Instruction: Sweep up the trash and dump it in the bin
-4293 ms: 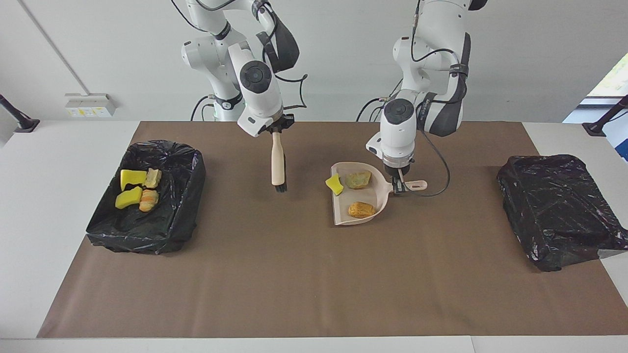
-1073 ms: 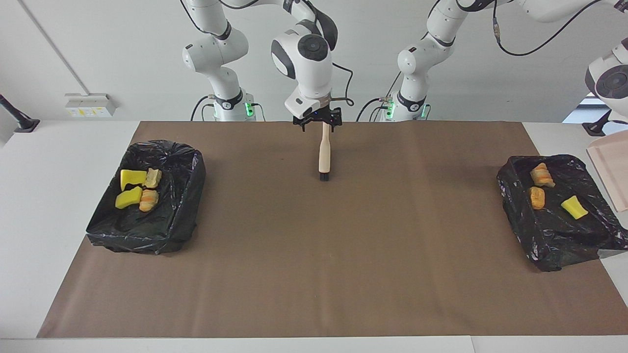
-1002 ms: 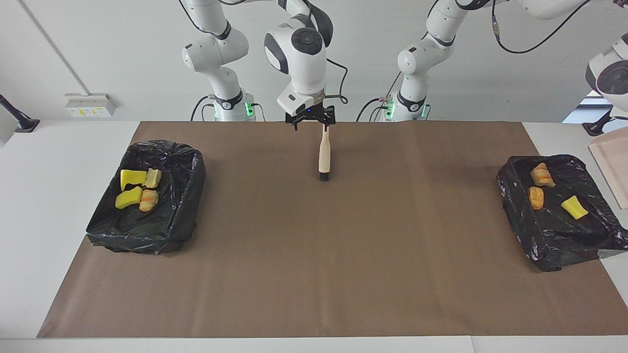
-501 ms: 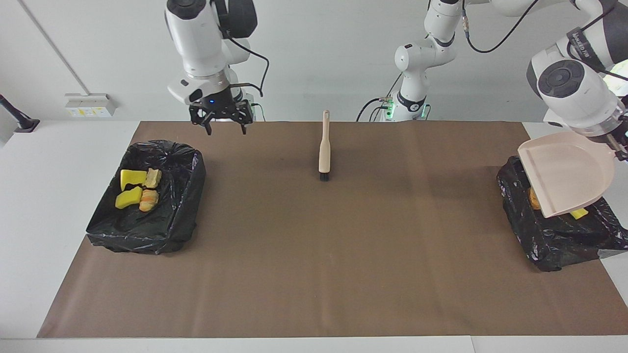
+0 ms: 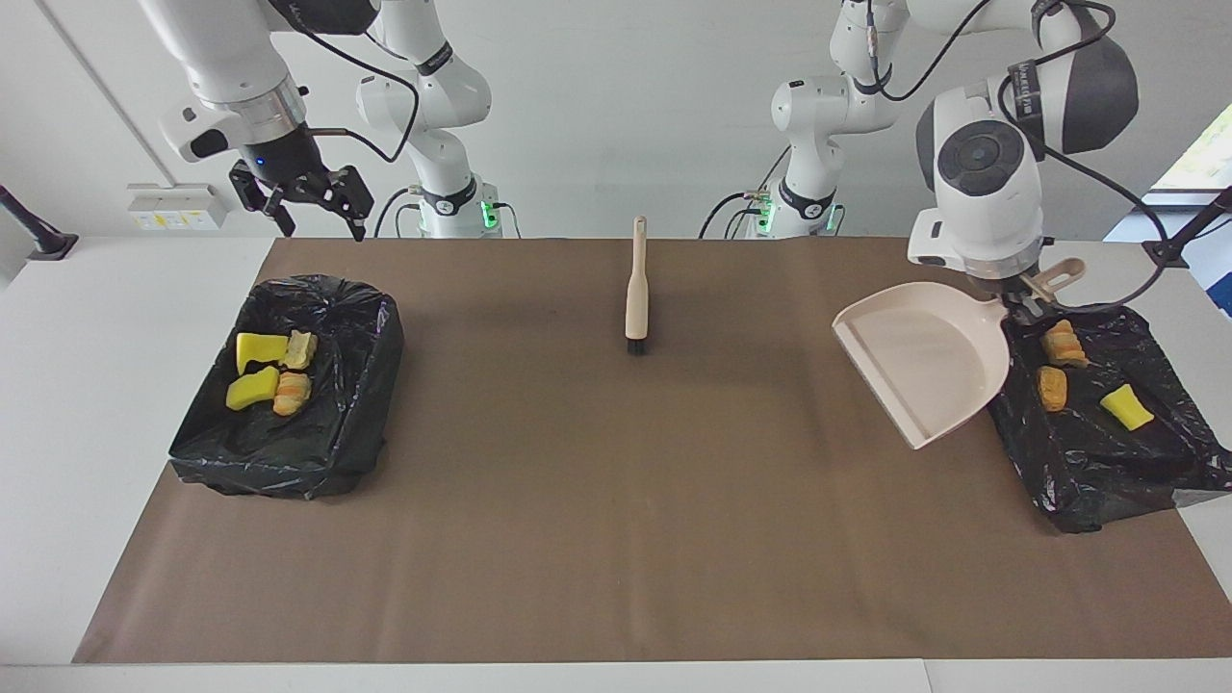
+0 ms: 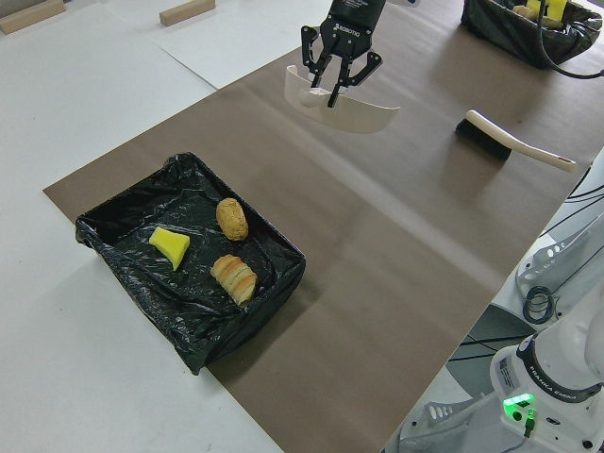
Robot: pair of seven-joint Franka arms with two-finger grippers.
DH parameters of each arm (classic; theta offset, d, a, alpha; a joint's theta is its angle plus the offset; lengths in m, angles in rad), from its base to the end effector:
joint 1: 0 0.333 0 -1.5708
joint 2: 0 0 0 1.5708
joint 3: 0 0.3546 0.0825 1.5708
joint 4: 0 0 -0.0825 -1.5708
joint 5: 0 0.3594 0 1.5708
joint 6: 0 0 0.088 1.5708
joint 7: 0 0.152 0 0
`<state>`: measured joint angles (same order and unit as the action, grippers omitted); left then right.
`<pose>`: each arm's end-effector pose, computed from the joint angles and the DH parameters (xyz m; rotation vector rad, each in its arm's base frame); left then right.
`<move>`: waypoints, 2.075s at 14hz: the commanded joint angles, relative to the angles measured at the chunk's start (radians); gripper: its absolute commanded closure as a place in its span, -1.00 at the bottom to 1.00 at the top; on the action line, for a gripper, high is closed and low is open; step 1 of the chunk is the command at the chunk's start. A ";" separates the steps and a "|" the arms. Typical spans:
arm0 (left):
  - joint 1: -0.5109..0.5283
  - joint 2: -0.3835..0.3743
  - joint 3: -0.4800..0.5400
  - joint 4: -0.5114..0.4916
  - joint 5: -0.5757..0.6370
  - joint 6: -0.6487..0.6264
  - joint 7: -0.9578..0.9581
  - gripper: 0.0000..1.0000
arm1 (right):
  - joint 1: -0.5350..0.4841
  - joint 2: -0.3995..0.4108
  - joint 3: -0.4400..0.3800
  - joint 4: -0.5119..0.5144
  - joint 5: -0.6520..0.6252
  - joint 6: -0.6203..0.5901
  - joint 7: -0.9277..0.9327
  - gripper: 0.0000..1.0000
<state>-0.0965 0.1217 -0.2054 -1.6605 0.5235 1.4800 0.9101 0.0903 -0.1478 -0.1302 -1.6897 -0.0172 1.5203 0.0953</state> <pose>0.5374 -0.0780 0.5291 -2.1852 1.5701 0.5933 0.4706 -0.0266 0.6342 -3.1330 0.2106 0.0359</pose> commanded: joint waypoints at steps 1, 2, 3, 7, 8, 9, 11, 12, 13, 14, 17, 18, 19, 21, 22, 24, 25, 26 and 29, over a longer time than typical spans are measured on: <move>-0.098 0.012 0.017 0.002 -0.141 -0.049 -0.255 1.00 | -0.038 0.019 0.043 0.031 -0.006 -0.028 -0.031 -1.00; -0.136 0.042 0.017 0.008 -0.173 -0.050 -0.374 1.00 | -0.037 0.021 0.044 0.031 0.005 -0.022 -0.032 -1.00; -0.191 0.088 0.017 0.036 -0.198 -0.052 -0.490 1.00 | -0.034 0.027 0.044 0.033 0.003 0.007 -0.035 -1.00; -0.250 0.237 0.018 0.218 -0.385 -0.055 -0.915 1.00 | -0.053 0.071 0.051 0.045 0.009 0.090 -0.062 -1.00; -0.262 0.257 0.018 0.243 -0.411 -0.046 -0.986 1.00 | -0.053 0.062 0.050 0.038 0.008 0.086 -0.051 -1.00; -0.278 0.285 0.018 0.273 -0.430 -0.034 -1.037 1.00 | -0.050 0.060 0.053 0.038 0.008 0.078 -0.054 -1.00; -0.293 0.352 0.018 0.339 -0.473 0.017 -1.179 1.00 | -0.047 0.062 0.053 0.041 0.008 0.092 -0.052 -1.00; -0.298 0.360 0.018 0.346 -0.483 0.052 -1.195 1.00 | -0.047 0.060 0.057 0.039 0.008 0.078 -0.052 -1.00; -0.307 0.380 0.021 0.356 -0.484 0.083 -1.206 1.00 | -0.046 0.059 0.057 0.039 0.008 0.078 -0.052 -1.00; -0.322 0.410 0.027 0.381 -0.478 0.109 -1.227 1.00 | -0.046 0.060 0.057 0.039 0.008 0.078 -0.054 -1.00; -0.328 0.482 0.032 0.470 -0.482 0.144 -1.298 1.00 | -0.064 0.057 0.046 0.038 0.009 0.055 -0.058 -1.00; -0.333 0.513 0.031 0.484 -0.482 0.175 -1.333 1.00 | -0.078 0.057 0.034 0.041 0.014 0.040 -0.057 -1.00; -0.351 0.548 0.035 0.488 -0.482 0.213 -1.355 1.00 | -0.087 0.057 0.023 0.041 0.031 0.043 -0.060 -1.00; -0.362 0.579 0.040 0.495 -0.481 0.259 -1.372 1.00 | -0.098 0.057 0.007 0.041 0.065 0.046 -0.060 -1.00; -0.362 0.579 0.041 0.495 -0.479 0.267 -1.372 1.00 | -0.090 0.056 0.009 0.039 0.060 0.050 -0.054 -1.00; -0.370 0.569 0.035 0.446 -0.458 0.311 -1.357 1.00 | -0.083 0.057 0.018 0.036 0.045 0.078 -0.051 -1.00; -0.371 0.563 0.035 0.423 -0.462 0.325 -1.357 1.00 | -0.081 0.057 0.020 0.032 0.043 0.104 -0.052 -1.00; -0.370 0.562 0.035 0.421 -0.464 0.329 -1.357 1.00 | -0.081 0.056 0.024 0.028 0.043 0.106 -0.054 -1.00; -0.361 0.540 0.034 0.368 -0.467 0.355 -1.353 0.93 | -0.083 0.057 0.029 0.033 0.054 0.090 -0.052 -1.00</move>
<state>-0.4516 0.6948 -0.1895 -1.2319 0.0566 1.7985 -0.4437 0.0120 -0.0940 -0.1017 -1.6636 0.0192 1.6144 0.0673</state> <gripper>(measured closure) 0.670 0.000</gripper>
